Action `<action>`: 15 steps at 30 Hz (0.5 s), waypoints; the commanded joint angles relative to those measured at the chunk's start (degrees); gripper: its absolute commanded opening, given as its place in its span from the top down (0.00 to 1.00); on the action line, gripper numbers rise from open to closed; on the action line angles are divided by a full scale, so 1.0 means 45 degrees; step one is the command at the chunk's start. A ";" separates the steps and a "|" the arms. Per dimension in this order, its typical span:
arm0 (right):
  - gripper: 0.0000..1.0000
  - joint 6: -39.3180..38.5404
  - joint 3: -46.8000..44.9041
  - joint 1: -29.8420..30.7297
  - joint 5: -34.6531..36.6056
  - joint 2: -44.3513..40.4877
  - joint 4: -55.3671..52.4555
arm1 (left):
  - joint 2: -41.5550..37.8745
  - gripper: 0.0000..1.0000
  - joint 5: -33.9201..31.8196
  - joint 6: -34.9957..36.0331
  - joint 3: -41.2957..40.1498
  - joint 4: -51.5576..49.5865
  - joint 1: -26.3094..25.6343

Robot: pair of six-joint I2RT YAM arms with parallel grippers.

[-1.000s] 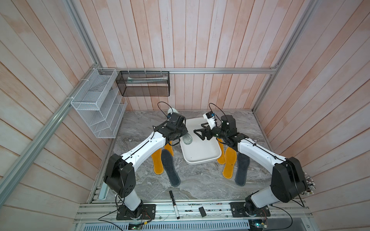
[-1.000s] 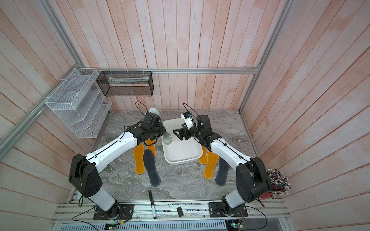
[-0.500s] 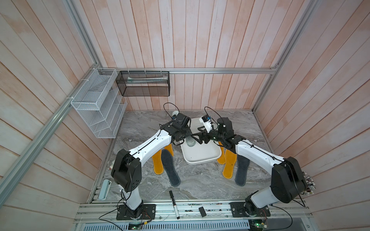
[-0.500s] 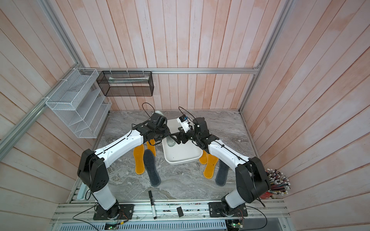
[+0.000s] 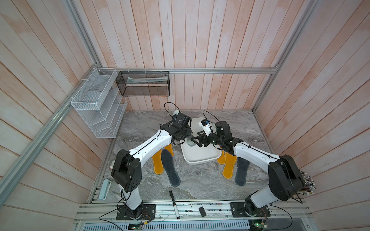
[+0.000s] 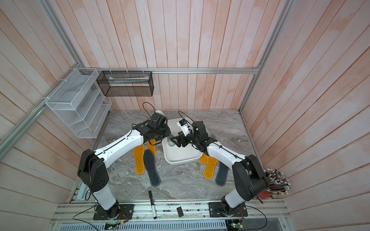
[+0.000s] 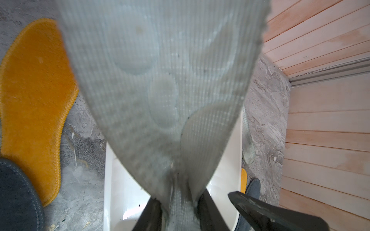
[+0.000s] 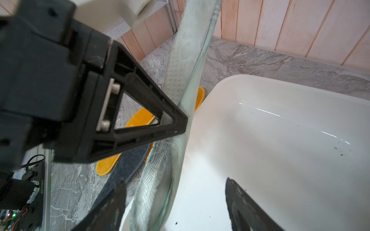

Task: Put the insoles into the storage box
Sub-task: Pick up the insole from the center of the board.

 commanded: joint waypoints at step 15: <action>0.50 0.0903 0.0333 -0.0106 -0.0973 0.1266 0.1418 | 0.0253 0.70 0.0585 0.0606 0.0252 0.0631 -0.0046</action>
